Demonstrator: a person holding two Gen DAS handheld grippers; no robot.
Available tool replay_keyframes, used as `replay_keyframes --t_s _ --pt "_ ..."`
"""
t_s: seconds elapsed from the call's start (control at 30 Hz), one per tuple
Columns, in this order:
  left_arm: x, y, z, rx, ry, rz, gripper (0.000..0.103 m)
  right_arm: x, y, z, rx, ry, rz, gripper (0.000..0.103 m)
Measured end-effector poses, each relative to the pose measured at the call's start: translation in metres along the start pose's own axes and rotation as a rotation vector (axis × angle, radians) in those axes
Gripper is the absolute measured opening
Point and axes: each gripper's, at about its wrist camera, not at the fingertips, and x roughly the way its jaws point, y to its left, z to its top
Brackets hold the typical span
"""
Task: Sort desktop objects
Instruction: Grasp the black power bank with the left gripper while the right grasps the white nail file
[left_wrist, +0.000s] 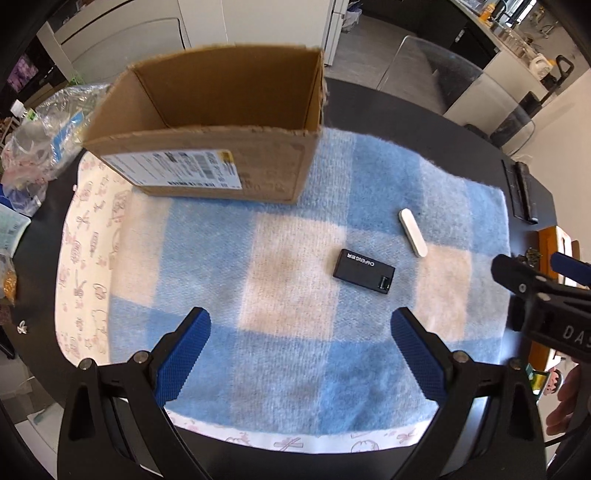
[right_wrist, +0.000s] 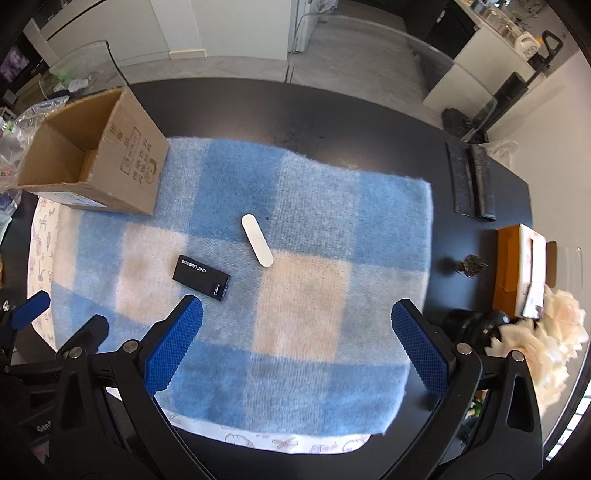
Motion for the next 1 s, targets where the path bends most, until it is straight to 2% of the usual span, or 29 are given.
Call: replay_keyframes --t_s 0.47,0.57,0.63,0.77,0.8,0.83,0.87,0.93,1.0 --pt "0.08 -0.003 0.004 -0.056 0.004 0.019 0.098 0.109 0.011 0.026 -0.052 0.022 0.021 0.103" --pt "0.09 -0.004 0.004 -0.059 0.015 0.017 0.098 0.127 0.014 0.028 -0.066 0.041 0.014 0.098" --pt "0.094 -0.005 0.005 -0.058 0.016 0.017 0.098 0.134 0.016 0.03 -0.074 0.055 0.012 0.088" --pt "0.098 -0.003 0.006 -0.07 0.019 0.015 0.098 0.143 0.02 0.031 -0.088 0.06 0.011 0.08" --pt "0.098 -0.003 0.007 -0.07 0.018 0.016 0.098 0.143 0.021 0.031 -0.086 0.06 0.021 0.072" --pt "0.098 -0.003 0.007 -0.07 0.018 0.016 0.098 0.143 0.022 0.03 -0.083 0.062 0.036 0.057" --pt "0.098 -0.003 0.008 -0.071 0.017 0.016 0.098 0.141 0.024 0.029 -0.086 0.062 0.046 0.05" --pt "0.098 -0.004 0.009 -0.072 0.019 0.011 0.098 0.138 0.027 0.028 -0.097 0.062 0.054 0.025" --pt "0.098 -0.006 0.01 -0.068 0.017 0.007 0.098 0.136 0.028 0.026 -0.095 0.064 0.062 0.016"
